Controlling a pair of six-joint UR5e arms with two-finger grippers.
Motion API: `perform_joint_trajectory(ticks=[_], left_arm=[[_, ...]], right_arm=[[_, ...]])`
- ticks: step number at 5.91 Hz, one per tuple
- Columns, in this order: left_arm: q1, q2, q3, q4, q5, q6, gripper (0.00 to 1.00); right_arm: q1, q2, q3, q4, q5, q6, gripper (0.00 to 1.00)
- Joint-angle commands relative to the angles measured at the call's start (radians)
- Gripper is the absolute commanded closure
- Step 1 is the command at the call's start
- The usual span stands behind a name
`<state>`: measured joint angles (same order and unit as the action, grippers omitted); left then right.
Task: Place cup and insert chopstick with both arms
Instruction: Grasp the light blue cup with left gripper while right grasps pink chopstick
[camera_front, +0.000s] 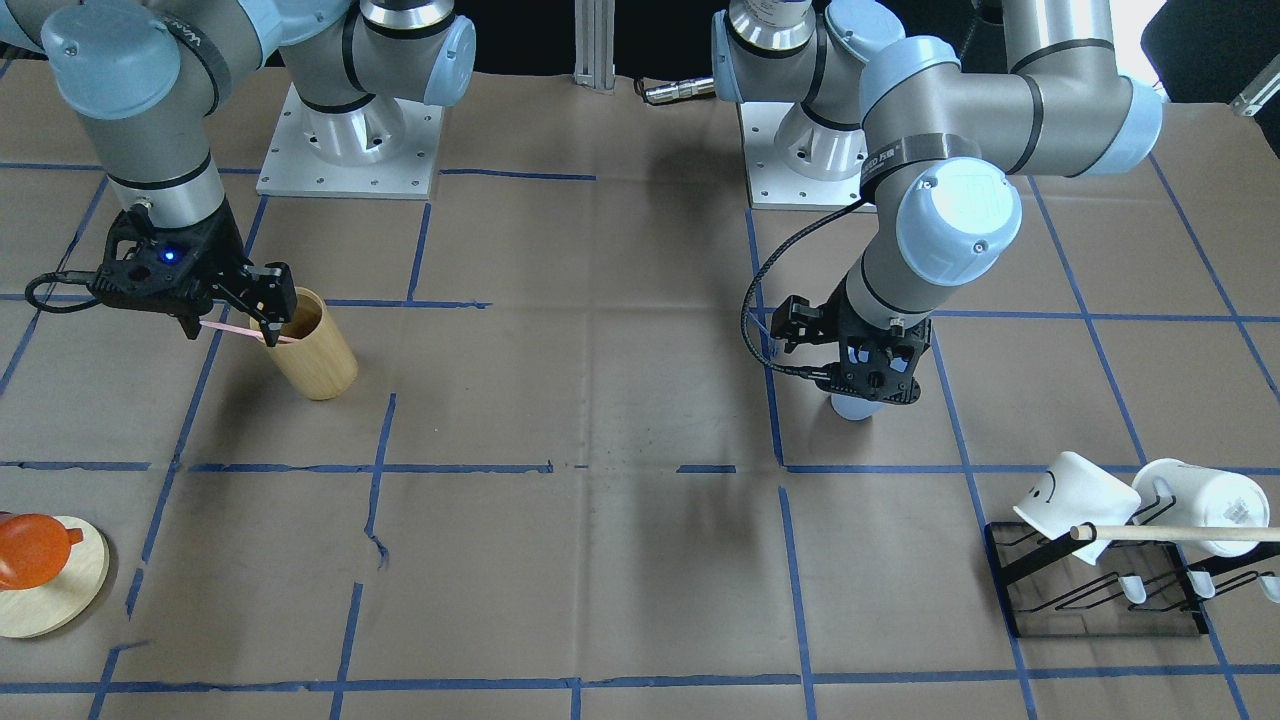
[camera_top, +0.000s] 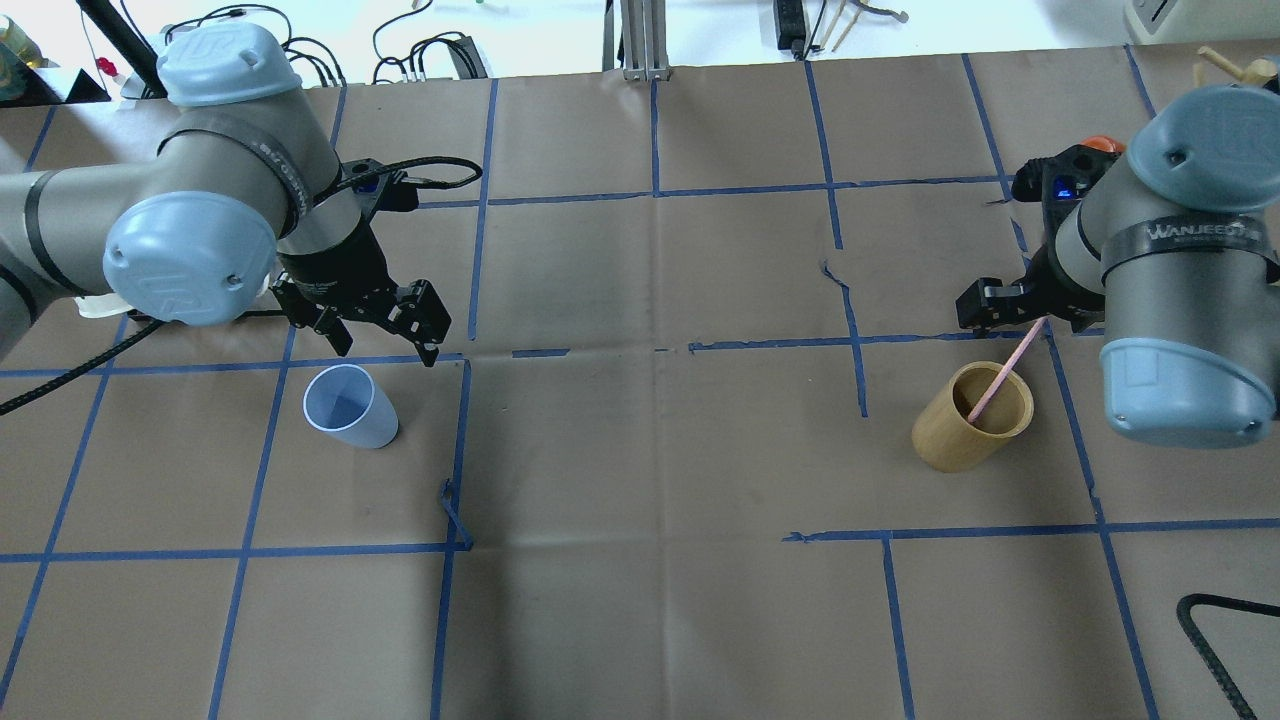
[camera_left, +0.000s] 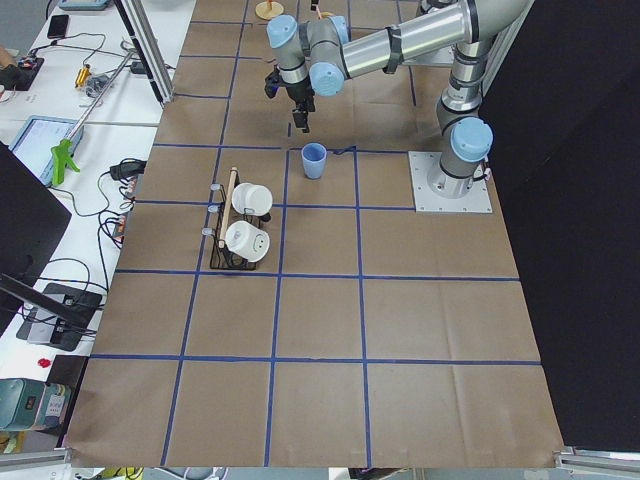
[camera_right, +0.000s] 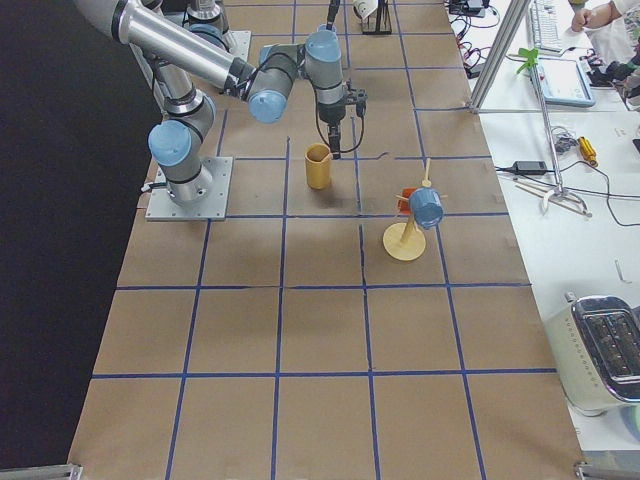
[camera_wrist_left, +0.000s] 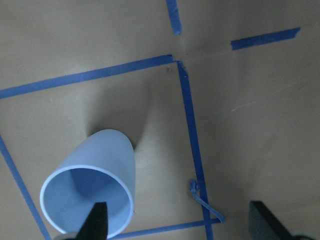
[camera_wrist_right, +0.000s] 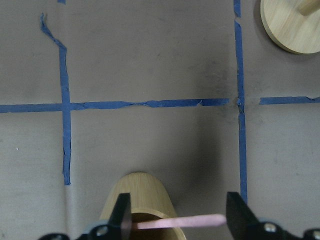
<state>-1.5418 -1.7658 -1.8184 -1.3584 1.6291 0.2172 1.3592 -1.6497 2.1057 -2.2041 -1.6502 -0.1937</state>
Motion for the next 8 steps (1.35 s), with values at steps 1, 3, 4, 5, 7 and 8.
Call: perform_joint_trajectory(ticks=[1,3,4,5,7,8], left_arm=[[0.003,-0.006,-0.088,0.048,0.035,-0.006,0.01],[0.006,-0.009,-0.105,0.041,0.038,-0.005,0.04],[0.005,-0.018,-0.107,0.038,0.040,0.002,0.17],[0.005,-0.021,-0.107,0.041,0.076,0.004,0.43],[0.005,-0.023,-0.095,0.045,0.115,0.005,0.90],[0.005,-0.018,-0.090,0.047,0.117,0.005,1.00]], right_arm=[[0.000,-0.012,0.000,0.001,-0.002,-0.001,0.82],[0.000,-0.025,-0.013,0.009,-0.005,0.000,0.92],[0.003,-0.036,-0.035,0.015,-0.003,0.000,0.92],[0.009,-0.036,-0.097,0.085,0.000,0.002,0.92],[0.017,-0.026,-0.289,0.290,0.001,0.013,0.92],[0.017,-0.022,-0.315,0.317,0.003,0.013,0.92]])
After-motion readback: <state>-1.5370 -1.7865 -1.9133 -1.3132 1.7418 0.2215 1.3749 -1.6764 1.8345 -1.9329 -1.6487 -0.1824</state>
